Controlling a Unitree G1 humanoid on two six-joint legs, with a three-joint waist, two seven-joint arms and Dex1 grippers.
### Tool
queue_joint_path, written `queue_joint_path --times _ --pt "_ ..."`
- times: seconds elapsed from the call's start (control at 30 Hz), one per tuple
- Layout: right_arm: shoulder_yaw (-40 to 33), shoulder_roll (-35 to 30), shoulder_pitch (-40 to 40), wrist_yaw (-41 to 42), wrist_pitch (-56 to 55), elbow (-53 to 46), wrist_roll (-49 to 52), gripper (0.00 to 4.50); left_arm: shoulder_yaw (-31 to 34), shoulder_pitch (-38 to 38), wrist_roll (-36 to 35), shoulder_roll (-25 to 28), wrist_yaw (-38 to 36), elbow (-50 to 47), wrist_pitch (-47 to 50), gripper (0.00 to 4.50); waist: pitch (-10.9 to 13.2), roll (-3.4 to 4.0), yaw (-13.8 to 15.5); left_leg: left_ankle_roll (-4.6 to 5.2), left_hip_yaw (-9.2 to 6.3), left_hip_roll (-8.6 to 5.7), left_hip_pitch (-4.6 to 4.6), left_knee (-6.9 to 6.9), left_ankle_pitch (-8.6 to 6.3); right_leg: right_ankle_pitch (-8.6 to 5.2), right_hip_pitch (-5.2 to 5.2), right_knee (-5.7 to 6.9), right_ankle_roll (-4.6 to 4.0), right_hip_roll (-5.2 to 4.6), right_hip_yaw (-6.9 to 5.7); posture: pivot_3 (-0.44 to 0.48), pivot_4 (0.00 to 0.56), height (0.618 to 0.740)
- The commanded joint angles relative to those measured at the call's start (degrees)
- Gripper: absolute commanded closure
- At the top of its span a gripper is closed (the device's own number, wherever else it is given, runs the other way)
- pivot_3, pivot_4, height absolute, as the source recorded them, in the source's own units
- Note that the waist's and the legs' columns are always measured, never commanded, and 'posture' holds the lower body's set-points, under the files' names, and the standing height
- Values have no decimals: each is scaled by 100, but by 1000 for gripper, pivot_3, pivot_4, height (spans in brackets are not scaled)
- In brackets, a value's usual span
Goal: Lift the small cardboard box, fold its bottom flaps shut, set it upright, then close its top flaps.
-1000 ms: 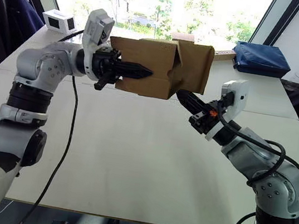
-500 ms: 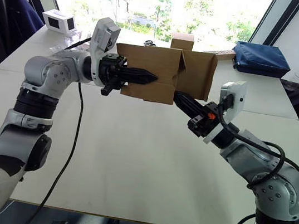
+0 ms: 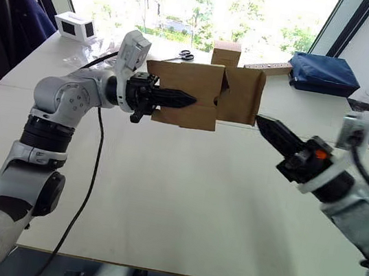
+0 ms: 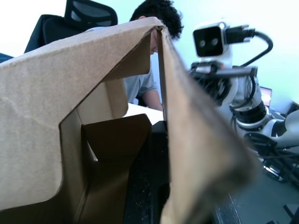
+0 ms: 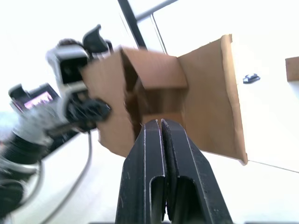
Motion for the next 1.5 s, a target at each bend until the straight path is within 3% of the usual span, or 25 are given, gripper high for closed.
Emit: queue_joint_path --times 0.03,0.2,0.37,0.6,0.87,1.23,1.5 --pt "-114 168 -327 -243 -576 816 -708 4446 197 -65 -263 11 -33 -181 52 4500 0 0 -20 0 0 0 1 0 0 0 0 0 0 0 0 0 150 740" --pt "876 414 -836 102 -764 1651 -2111 4446 84 33 -345 10 13 -407 137 4500 0 3 -28 0 2 0 1 -3 0 -1 -3 1 3 5 2 0 150 740" --pt "1280 749 -1233 459 -610 1763 -2275 4446 107 47 -387 -48 143 -508 186 4500 4 10 -14 0 1 4 -1 -4 0 0 -8 5 4 9 2 0 150 740" --pt "1258 1168 -1422 618 -311 1231 -1446 4446 125 54 -377 -75 223 -452 156 4500 4 11 -6 0 1 2 -3 -3 0 1 -7 3 5 3 1 0 150 740" --pt "1461 1534 -1304 94 -232 477 -546 4446 233 -64 -372 -115 280 -215 72 4500 4 11 -12 0 0 2 -3 -3 0 0 -7 4 4 1 0 0 150 740" --pt "1572 2359 -1071 -116 -780 622 -696 4446 309 -152 -384 -257 333 -108 55 4500 4 11 -12 0 1 0 -3 -3 0 1 -7 4 5 1 0 0 150 740" --pt "1093 1925 -659 39 -696 269 -6 4446 373 -179 -365 -126 255 -25 64 4500 4 11 -11 0 0 0 -3 -3 0 0 -7 3 4 0 0 0 150 740"
